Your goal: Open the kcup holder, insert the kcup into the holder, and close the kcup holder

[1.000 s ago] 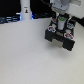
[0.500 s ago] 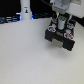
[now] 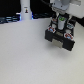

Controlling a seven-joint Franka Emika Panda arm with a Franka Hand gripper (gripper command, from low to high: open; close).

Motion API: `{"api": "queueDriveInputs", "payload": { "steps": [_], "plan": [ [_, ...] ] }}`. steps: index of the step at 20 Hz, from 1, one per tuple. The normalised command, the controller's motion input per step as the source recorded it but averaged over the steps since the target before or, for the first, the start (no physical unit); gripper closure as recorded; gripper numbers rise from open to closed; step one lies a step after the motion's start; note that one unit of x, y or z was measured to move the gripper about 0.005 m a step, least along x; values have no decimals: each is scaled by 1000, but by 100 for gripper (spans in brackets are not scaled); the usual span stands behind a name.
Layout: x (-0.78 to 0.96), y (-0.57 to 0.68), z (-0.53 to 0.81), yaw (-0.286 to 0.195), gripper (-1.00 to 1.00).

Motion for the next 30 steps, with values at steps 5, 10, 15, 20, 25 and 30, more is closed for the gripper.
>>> {"api": "queueDriveInputs", "payload": {
  "steps": [5, 10, 15, 20, 25, 30],
  "plan": [
    [513, -8, 170, -60, 100],
    [49, 51, 43, -1, 100],
    [-5, 65, -139, 14, 100],
    [-23, 49, -173, 29, 100],
    [-6, 82, -119, 31, 100],
    [-4, 73, 24, 39, -100]
  ]
}}
